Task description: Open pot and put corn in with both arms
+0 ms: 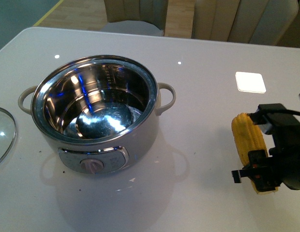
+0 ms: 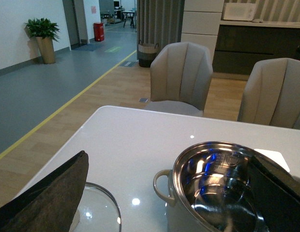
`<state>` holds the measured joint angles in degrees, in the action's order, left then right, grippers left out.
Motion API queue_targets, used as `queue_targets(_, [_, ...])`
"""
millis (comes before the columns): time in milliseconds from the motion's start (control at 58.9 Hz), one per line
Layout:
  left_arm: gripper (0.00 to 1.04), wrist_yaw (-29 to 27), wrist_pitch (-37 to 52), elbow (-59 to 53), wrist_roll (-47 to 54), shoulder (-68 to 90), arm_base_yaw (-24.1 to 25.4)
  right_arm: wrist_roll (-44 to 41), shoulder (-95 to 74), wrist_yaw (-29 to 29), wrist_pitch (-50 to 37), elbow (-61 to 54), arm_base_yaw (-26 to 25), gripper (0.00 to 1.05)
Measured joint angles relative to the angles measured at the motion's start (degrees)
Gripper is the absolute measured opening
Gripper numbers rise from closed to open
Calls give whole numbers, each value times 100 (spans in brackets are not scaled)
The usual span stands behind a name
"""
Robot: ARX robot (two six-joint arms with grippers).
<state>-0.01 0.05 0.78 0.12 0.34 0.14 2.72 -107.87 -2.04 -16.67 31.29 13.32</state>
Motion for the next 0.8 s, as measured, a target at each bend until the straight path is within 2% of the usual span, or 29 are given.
queue_targets(221, [98,0,0,0,0,0,0,131,1657,-402,872,-181,278,20])
queue_targets(357, [98,0,0,0,0,0,0,551,2306,-542,1469,188,756,19])
queue_targets(577, [98,0,0,0,0,0,0,1228,2004,-522,1729,1043,1460,19])
queue_targets(798, [98,0,0,0,0,0,0,2116,960,-529,2009,2295,2135,19])
